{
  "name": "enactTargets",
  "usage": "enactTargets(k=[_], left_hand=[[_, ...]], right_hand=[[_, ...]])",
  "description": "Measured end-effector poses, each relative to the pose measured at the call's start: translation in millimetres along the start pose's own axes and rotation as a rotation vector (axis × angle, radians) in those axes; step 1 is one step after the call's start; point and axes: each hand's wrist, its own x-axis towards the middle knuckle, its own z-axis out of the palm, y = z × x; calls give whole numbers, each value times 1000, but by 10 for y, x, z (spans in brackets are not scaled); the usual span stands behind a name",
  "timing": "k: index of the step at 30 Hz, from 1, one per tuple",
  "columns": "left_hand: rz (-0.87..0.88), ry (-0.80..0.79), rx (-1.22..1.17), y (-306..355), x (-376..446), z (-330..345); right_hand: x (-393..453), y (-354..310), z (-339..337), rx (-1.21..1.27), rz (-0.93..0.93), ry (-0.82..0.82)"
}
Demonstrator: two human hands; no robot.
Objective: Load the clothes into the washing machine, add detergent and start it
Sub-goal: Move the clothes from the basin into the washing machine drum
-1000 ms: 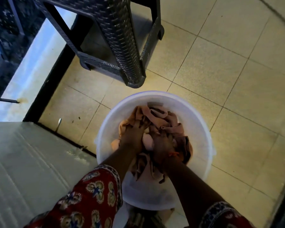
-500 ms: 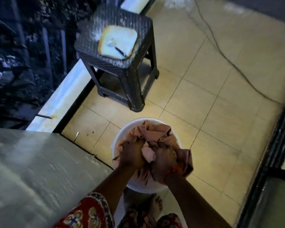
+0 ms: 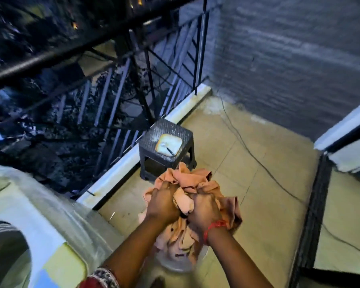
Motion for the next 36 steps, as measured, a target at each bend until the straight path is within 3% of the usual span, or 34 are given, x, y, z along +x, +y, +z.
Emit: enactTargets(k=[5,9,18,21,28,36], left_hand=[[25,170,-59,299,-256,-929],[72,309,-64,314,-538,-1594],[85,611,-2,-371,-1617,-3076],[90,801,112,-774,-2152,-3639],[-174,970,179,-1693,-3304,-4257],[-518,1030,173,-2526,-3822,-4201]], right_hand=[[-105,-436,-705,-54,-153,200],[-259,-932,-1148,-67,-246,271],[-901,-2535,-1647,-91,-551,404],[-1127,-3241,-1664,-76,-711,473],[-1598,-4615,-1348,66,-1007,406],[-1564,-5511,-647,105,-1238,170]])
